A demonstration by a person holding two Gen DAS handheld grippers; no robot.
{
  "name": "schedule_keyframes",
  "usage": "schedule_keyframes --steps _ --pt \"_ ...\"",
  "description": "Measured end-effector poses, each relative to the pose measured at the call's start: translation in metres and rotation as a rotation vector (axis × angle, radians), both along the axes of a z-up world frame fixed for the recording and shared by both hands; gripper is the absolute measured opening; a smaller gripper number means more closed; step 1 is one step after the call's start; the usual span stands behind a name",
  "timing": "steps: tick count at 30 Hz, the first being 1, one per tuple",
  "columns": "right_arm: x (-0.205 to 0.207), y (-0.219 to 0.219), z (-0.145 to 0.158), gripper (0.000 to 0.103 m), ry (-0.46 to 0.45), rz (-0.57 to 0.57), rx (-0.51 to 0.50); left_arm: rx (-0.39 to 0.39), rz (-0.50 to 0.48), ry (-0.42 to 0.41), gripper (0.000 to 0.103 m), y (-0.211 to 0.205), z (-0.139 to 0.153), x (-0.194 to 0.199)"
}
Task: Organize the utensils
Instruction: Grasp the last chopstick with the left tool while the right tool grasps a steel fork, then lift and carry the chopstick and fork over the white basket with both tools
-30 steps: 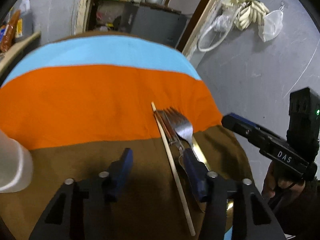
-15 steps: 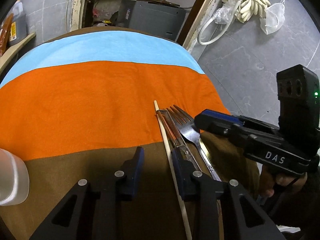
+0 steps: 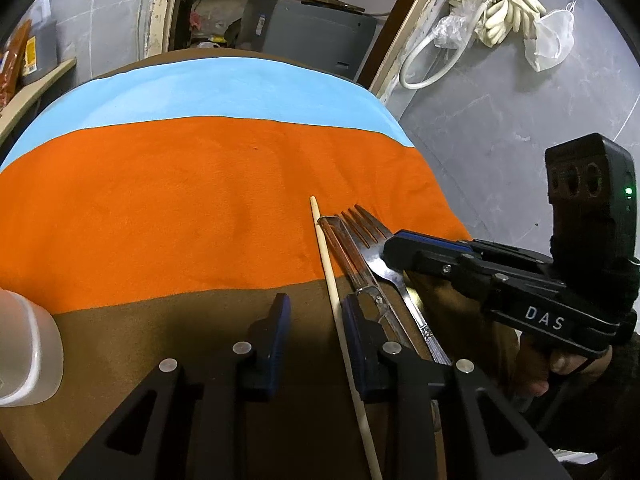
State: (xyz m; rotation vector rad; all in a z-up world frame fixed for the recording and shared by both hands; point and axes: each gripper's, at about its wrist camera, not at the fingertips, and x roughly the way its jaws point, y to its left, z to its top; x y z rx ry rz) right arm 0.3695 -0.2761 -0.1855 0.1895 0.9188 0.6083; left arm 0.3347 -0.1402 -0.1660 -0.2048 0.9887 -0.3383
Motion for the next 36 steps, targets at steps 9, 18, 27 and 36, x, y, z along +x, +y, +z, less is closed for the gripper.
schedule_keyframes --steps 9,18,27,36 --pt "0.001 0.003 -0.005 0.005 0.051 0.019 0.020 -0.010 -0.050 0.000 0.012 0.000 0.000 0.008" --pt "0.014 0.016 -0.008 0.005 0.100 0.000 -0.038 0.004 -0.099 0.028 0.012 -0.004 -0.001 0.016" --pt "0.016 0.008 -0.011 0.005 0.138 -0.062 0.034 0.041 -0.117 0.056 0.009 -0.009 -0.001 0.023" --pt "-0.012 0.000 0.011 0.003 0.097 -0.124 0.096 0.023 -0.023 0.088 0.005 0.010 0.006 0.005"
